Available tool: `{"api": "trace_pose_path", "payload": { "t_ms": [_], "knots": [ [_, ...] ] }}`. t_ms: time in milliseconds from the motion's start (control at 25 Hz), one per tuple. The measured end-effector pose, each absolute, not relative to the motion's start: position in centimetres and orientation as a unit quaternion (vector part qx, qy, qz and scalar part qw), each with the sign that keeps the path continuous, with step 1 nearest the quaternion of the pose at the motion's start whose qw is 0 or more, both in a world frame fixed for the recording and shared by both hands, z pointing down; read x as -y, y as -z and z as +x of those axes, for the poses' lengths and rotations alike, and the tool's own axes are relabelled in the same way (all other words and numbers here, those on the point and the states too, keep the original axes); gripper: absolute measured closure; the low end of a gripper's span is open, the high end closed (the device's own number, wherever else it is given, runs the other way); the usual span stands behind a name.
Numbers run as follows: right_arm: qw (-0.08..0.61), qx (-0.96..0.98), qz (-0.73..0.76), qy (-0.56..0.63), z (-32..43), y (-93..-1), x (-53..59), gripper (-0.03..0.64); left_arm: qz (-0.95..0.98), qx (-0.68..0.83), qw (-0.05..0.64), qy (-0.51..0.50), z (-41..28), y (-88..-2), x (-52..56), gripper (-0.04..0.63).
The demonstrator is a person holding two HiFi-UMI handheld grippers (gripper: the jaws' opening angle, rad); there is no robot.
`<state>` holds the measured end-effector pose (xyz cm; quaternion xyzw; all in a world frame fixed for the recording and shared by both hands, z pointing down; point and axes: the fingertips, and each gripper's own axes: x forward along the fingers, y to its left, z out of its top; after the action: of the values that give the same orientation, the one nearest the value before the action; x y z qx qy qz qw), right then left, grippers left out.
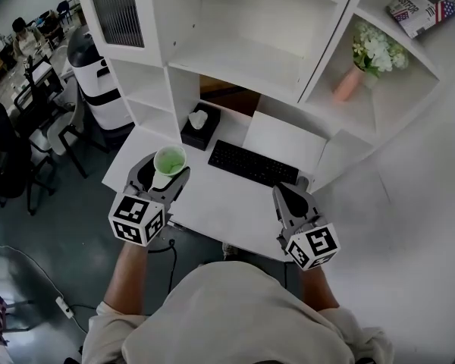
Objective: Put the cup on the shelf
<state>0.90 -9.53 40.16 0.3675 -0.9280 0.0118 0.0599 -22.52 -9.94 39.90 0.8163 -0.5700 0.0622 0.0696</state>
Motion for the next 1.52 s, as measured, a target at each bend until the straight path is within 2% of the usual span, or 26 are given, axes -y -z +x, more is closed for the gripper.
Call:
{"api": "trace_pose_path", "payload": {
  "t_ms": [920, 1520],
  "knots": [
    [0.046, 0.912, 0.406, -0.039, 5.2, -41.6, 13.5, 0.612, 0.835, 0.543, -0.011, -0.090, -19.6, -30.7, 21.6, 0.290],
    [0.045, 0.897, 0.438, -0.052, 8.9, -42.6, 14.6, 0.612, 0.841, 0.533, -0.019, -0.090, -18.3, -26.7, 28.6, 0.290]
  ]
}}
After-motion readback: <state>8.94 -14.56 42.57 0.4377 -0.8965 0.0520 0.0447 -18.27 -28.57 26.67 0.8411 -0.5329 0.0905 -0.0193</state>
